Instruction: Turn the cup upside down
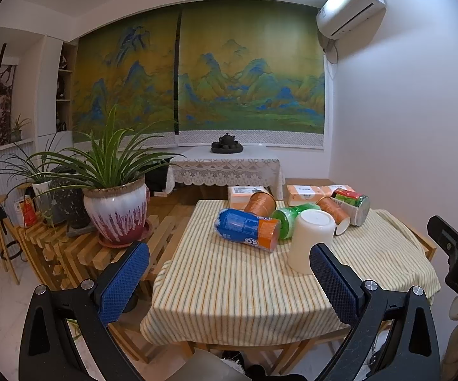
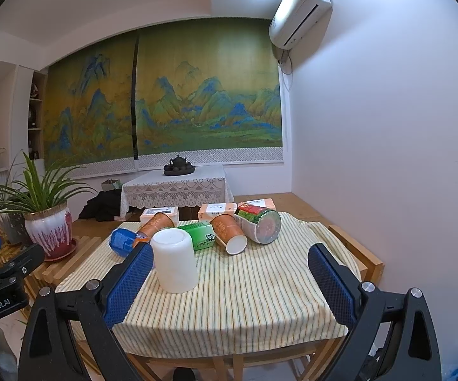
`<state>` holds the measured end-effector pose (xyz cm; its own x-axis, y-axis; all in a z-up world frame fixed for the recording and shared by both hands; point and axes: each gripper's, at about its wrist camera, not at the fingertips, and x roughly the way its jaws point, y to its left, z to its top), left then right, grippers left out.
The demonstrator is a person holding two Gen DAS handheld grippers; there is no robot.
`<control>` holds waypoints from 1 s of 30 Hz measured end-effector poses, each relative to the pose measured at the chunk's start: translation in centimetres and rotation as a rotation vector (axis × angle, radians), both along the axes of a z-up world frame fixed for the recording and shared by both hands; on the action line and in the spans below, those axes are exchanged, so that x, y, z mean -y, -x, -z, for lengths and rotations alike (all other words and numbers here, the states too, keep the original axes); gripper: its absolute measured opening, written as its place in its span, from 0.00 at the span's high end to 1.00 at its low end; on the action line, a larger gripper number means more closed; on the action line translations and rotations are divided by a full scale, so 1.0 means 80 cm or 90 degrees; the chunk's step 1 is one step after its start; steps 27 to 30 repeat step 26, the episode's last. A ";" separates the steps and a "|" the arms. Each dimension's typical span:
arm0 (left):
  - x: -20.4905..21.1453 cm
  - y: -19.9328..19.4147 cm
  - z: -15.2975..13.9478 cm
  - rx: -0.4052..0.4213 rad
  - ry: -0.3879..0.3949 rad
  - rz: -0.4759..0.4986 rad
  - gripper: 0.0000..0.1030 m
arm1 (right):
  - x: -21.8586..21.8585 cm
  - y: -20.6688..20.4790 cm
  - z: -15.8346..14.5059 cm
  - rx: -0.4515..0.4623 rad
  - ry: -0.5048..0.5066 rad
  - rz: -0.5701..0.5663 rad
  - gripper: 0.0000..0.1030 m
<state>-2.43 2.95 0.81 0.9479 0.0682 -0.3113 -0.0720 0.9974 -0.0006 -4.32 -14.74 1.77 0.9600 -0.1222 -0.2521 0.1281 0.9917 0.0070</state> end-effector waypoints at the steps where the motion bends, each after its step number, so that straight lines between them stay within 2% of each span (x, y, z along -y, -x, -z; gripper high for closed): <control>1: 0.000 -0.001 0.001 -0.001 0.000 0.001 0.01 | 0.001 0.000 0.000 0.000 -0.001 0.000 0.07; 30: 0.004 -0.004 0.000 -0.003 -0.006 0.014 0.01 | 0.003 -0.002 0.005 -0.012 0.003 -0.001 0.06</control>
